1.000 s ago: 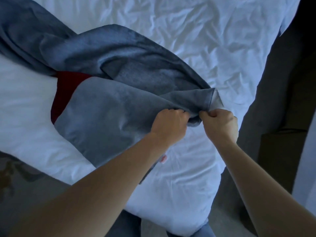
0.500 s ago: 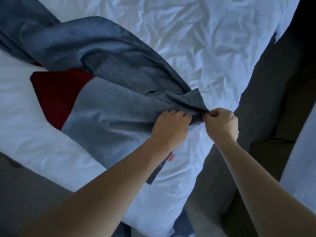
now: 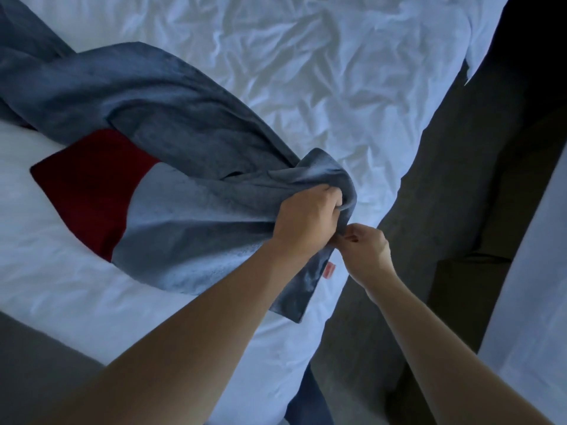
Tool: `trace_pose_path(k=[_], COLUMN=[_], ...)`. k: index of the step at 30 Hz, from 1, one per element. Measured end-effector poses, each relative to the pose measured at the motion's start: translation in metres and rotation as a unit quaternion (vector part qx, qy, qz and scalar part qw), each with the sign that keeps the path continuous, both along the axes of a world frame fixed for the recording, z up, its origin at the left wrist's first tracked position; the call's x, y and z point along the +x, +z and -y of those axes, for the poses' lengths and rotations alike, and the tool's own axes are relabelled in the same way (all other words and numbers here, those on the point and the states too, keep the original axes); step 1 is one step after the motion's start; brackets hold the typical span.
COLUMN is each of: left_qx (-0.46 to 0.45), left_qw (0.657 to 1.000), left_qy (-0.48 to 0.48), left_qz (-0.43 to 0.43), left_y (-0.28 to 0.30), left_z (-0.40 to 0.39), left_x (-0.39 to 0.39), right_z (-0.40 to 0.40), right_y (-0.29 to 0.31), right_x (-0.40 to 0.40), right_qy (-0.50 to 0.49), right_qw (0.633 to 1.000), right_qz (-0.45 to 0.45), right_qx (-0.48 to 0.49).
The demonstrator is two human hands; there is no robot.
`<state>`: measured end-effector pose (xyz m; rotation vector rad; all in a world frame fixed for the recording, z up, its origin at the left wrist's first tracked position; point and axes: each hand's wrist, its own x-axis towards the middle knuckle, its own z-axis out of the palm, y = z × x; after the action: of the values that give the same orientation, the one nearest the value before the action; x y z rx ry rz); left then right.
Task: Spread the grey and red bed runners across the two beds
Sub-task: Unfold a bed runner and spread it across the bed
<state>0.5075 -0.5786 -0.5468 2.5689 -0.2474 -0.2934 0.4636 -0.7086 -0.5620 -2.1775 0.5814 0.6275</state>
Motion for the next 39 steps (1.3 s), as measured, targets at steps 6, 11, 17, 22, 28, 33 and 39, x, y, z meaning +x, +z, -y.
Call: trace_pose_path(k=[6,11,17,22,28,33,39], left_qx=[0.077,0.096,0.085,0.127,0.133,0.151,0.199], left_qw=[0.992,0.989,0.993,0.986,0.985,0.983,0.975], left_qy=[-0.098,-0.108,-0.081,-0.107,-0.113,-0.105,-0.097], left_qz=[0.030,0.026,0.014,0.004,0.009,0.018,0.027], left_y=[-0.006,-0.015,-0.008,-0.011,-0.007,-0.007,-0.005], left_z=[-0.018,-0.015,0.002,-0.002,-0.001,-0.005,-0.028], left_x=[-0.012,-0.021,-0.001,-0.001,-0.002,-0.001,0.000], right_z=[0.042,0.038,0.057,0.073,0.091,0.069,0.095], right_y=[0.006,0.010,-0.002,-0.005,-0.006,-0.004,-0.009], right_x=[0.029,0.032,0.024,0.033,0.041,0.050,0.056], right_qy=[-0.070,-0.061,-0.014,0.006,-0.008,0.038,0.009], right_qw=[0.992,0.996,0.988,0.990,0.975,0.990,0.970], right_qz=[0.014,0.010,0.001,0.006,0.009,0.030,0.020], right_qx=[-0.104,-0.058,-0.156,-0.139,-0.223,-0.133,-0.243])
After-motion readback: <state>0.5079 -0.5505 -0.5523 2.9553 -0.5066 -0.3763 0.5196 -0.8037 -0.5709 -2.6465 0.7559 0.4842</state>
